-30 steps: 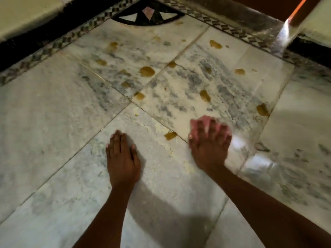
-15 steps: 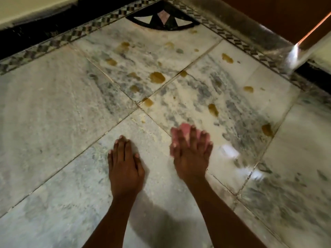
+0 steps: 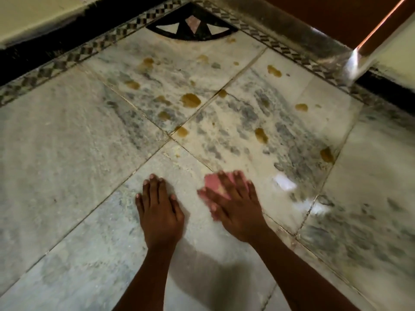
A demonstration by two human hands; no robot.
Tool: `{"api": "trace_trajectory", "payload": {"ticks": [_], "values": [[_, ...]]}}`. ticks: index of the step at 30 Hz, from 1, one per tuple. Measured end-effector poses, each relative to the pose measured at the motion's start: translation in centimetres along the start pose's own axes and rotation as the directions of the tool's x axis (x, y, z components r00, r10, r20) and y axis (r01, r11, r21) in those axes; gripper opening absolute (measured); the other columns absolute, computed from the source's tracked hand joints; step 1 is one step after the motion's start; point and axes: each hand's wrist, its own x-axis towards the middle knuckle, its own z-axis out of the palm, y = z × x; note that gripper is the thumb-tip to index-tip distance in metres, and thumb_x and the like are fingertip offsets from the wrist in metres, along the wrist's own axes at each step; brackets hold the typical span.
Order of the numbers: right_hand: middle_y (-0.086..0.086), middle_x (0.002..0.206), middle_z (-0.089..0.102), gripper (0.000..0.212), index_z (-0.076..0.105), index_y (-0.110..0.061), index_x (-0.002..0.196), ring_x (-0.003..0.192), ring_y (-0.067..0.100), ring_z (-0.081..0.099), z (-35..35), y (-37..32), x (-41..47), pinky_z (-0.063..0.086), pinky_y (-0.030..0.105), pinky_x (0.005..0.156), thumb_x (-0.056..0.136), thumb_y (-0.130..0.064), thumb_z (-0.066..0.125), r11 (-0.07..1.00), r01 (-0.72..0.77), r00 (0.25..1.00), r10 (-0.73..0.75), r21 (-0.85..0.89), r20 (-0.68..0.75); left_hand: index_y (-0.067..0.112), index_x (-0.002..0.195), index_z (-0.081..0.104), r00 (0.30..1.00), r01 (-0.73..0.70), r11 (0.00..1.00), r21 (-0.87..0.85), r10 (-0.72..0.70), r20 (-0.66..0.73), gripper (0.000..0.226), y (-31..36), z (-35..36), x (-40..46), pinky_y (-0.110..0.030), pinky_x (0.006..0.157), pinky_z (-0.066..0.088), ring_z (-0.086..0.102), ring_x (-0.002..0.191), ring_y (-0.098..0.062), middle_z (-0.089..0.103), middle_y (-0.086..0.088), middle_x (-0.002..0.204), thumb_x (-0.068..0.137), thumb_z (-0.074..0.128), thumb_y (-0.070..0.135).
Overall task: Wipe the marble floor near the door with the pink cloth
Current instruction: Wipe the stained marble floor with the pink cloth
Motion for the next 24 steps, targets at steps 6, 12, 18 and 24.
{"api": "trace_trajectory", "payload": {"ticks": [6, 12, 18, 24], "values": [[0.007, 0.181, 0.008, 0.071, 0.02, -0.058, 0.163, 0.164, 0.048, 0.0, -0.2, 2.3, 2.8, 0.007, 0.076, 0.126, 0.1, -0.076, -0.006, 0.778, -0.586, 0.786, 0.613, 0.227, -0.073, -0.002, 0.147, 0.056, 0.984, -0.172, 0.977, -0.125, 0.164, -0.068, 0.056, -3.8, -0.2, 3.4, -0.056, 0.116, 0.047, 0.057, 0.135, -0.047, 0.058, -0.026, 0.149, 0.096, 0.046, 0.017], [-0.001, 0.18, -0.013, 0.052, 0.002, -0.066, 0.161, 0.164, 0.041, -0.018, 0.4, -1.7, 5.2, -0.005, 0.066, 0.129, 0.11, -0.066, 0.012, 0.994, -0.112, 0.992, 0.112, 0.006, -0.064, -0.002, 0.153, 0.048, 0.986, -0.009, 0.999, 0.04, 0.016, -0.167, 0.059, -7.4, 0.4, 8.3, -0.059, 0.12, 0.038, 0.043, 0.149, -0.047, 0.044, -0.026, 0.164, 0.106, 0.041, 0.033], [0.0, 0.181, -0.007, 0.062, 0.003, -0.064, 0.162, 0.165, 0.041, -0.008, -0.3, 2.9, 0.2, 0.013, 0.073, 0.127, 0.101, -0.075, -0.002, 0.896, -0.44, 0.898, 0.441, 0.053, 0.002, 0.006, 0.159, 0.044, 0.996, 0.05, 0.998, 0.039, -0.046, -0.082, 0.06, -7.2, -0.6, 8.5, -0.055, 0.122, 0.032, 0.037, 0.156, -0.04, 0.038, -0.017, 0.171, 0.107, 0.038, 0.036], [0.001, 0.173, -0.037, 0.059, -0.018, -0.069, 0.155, 0.153, 0.05, -0.036, -2.1, -4.3, 9.2, -0.013, 0.069, 0.125, 0.107, -0.069, 0.018, 0.99, -0.137, 0.971, 0.13, 0.023, 0.199, 0.008, 0.163, 0.039, 0.997, 0.081, 0.994, 0.073, -0.081, 0.0, 0.062, -6.5, -1.4, 8.7, -0.055, 0.124, 0.031, 0.032, 0.16, -0.037, 0.033, -0.015, 0.174, 0.108, 0.037, 0.036]]}}
